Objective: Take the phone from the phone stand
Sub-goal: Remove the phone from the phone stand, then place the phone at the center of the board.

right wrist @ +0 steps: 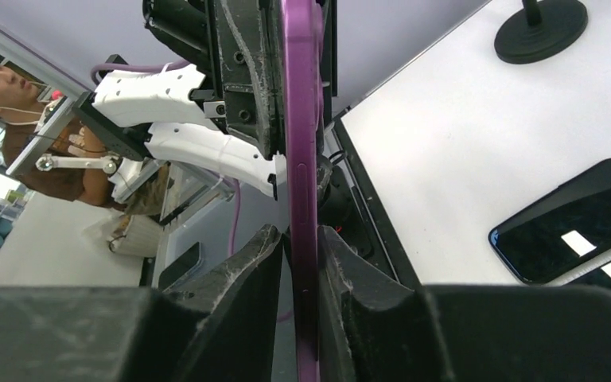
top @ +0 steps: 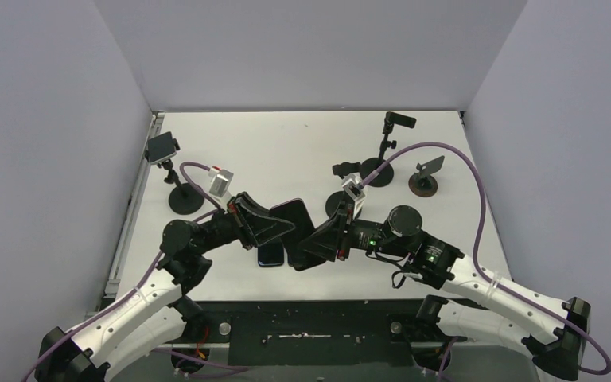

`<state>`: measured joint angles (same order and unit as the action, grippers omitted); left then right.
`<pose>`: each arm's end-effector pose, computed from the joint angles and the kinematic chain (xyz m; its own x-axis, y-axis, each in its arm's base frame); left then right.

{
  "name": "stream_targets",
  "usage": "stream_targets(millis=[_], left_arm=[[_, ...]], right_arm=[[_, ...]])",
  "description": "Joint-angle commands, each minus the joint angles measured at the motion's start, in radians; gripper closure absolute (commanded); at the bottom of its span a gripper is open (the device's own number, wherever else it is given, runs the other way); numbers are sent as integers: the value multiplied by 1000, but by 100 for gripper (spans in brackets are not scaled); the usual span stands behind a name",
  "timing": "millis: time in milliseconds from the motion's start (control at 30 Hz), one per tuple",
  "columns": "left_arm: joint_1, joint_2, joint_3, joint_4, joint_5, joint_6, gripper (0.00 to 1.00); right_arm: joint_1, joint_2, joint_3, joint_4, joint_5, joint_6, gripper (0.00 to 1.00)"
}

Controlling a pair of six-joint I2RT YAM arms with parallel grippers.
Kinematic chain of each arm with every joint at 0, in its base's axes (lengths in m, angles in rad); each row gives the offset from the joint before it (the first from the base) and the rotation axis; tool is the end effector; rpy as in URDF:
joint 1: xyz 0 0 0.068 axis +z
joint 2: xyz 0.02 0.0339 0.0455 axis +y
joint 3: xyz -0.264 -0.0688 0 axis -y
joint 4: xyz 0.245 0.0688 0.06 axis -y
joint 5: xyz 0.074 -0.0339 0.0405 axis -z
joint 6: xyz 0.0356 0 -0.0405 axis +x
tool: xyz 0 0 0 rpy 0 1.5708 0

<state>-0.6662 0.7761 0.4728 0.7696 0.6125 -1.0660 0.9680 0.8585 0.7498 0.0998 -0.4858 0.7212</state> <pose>0.1253 -0.1245 0.3289 -0.6250 -0.4196 -0.6582 0.7492 -0.0856 -0.6568 0.1014 0.1766 0.3454 -0.6596 0.0716 -0.7482 -0.7425 0.0925 0.6634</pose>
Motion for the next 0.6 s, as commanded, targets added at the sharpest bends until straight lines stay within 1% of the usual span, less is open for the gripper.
stream_targets(millis=[0,33,100,133,200,233,367,467,567], left_arm=[[0,-20,4,76,-4,4,100],[2,-28,5,27,-20,27,86],[2,-56,12,-102,-64,89,47],[2,-74,18,-184,-100,125,30],[3,-119,25,-333,-195,200,5],[3,-144,25,-391,-241,229,3],[4,-248,23,-626,-454,329,3],[5,-303,26,-781,-612,397,3],[5,-328,32,-897,-705,467,3]], right_arm=[[-3,-4,-6,94,-1,19,83],[-3,-8,1,64,14,1,86],[-3,-18,21,-4,56,-36,89],[-3,-22,34,-39,79,-54,91],[-3,-33,51,-110,125,-89,92],[-3,-40,57,-152,158,-109,92],[-3,-49,51,-280,259,-131,92],[-3,-44,14,-377,345,-108,92],[-3,-52,-57,-406,403,-57,92]])
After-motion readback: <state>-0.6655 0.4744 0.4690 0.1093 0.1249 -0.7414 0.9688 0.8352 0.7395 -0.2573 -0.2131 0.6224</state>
